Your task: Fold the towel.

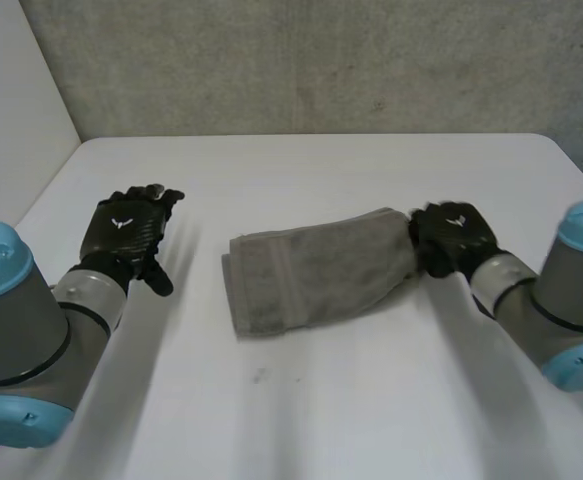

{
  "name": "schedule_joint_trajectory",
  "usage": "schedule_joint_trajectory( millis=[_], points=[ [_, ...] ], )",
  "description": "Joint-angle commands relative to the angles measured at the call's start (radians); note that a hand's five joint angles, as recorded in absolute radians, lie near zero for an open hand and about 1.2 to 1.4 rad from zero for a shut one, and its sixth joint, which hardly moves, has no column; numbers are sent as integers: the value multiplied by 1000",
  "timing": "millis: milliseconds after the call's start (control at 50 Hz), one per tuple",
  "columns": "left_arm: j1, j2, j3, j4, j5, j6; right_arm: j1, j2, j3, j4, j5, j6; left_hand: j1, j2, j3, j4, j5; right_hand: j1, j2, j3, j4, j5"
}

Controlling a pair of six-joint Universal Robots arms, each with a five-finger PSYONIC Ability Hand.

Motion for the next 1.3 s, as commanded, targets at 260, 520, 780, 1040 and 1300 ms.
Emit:
schedule_joint_trajectory(
  millis=[260, 520, 780, 1040, 1300],
  points=[
    [8, 45, -19, 0, 0, -2, 483, 202, -249, 33, -7, 16, -5, 11, 7, 9, -31, 463, 222, 215, 206, 245],
    [-58, 3, 144, -24, 0, -141, 336, -12, -251, 115, 121, 235, -4, 12, 8, 10, -31, -759, -1000, -1006, -1015, -977],
    [-250, -326, 516, -207, 5, -256, 219, 110, -378, 347, 93, 317, 2, 18, 14, 15, -25, -759, -1000, -1006, -1015, -977],
    [-247, -483, 587, -256, -9, -252, 225, 235, -456, 373, 73, 256, 8, 24, 20, 21, -19, -759, -1000, -1006, -1015, -977],
    [-225, -449, 518, -344, -89, -173, 265, 322, -564, 469, 44, 208, -1, 15, 11, 12, -28, -759, -1000, -1006, -1015, -977]
  ],
)
